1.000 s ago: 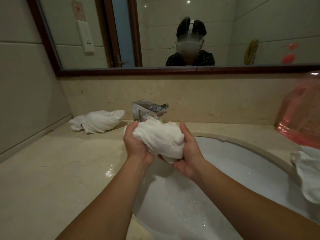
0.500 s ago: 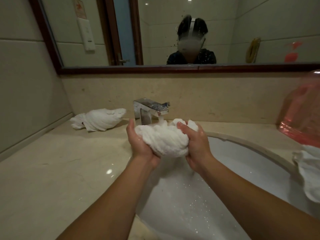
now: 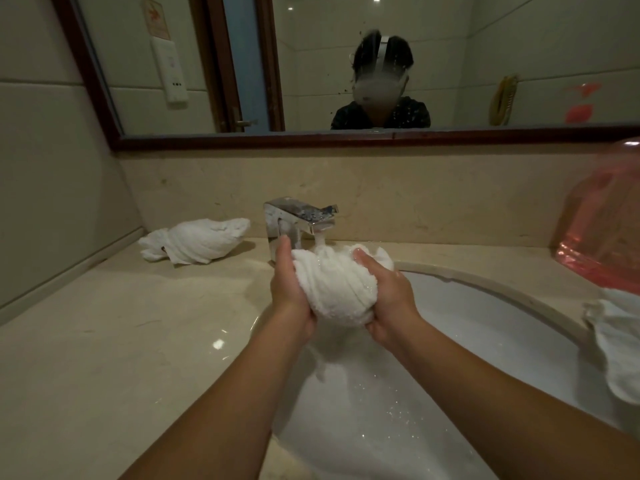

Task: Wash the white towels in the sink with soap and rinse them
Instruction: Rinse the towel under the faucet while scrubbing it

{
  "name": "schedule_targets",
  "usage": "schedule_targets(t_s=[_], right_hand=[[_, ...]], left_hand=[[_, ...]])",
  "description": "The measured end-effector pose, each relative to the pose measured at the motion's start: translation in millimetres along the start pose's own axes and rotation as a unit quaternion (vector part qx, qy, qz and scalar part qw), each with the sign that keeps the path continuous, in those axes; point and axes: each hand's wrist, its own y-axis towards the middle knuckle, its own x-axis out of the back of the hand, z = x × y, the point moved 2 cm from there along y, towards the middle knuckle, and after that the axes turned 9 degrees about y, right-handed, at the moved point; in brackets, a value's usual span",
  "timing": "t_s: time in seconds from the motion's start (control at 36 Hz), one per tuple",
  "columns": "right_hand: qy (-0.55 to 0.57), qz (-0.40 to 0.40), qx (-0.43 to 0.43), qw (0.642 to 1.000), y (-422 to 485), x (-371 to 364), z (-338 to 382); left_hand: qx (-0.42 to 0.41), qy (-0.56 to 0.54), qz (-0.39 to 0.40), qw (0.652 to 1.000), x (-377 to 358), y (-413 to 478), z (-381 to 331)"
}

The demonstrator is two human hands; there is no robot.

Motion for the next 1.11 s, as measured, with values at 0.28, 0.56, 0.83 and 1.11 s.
schedule_targets(t_s=[0.28, 0.56, 0.83, 1.11], right_hand=[[-0.063, -0.051, 0.137, 0.987, 1, -10, 6], [-0.095, 0.028, 0.025, 0.995, 4, -15, 4], [-0.160, 0.030, 0.057, 0.985, 6, -15, 3], [-0.138, 0.007, 0.043, 0.990, 9, -9, 4]], left_hand=[[0.013, -0.072, 0.078, 0.994, -7, -20, 1], [-0.002, -0.055, 0.093, 0.994, -9, -9, -4], [-0.002, -0.057, 0.093, 0.994, -4, 2, -3], [-0.009, -0.075, 0.102, 0.992, -3, 7, 0]])
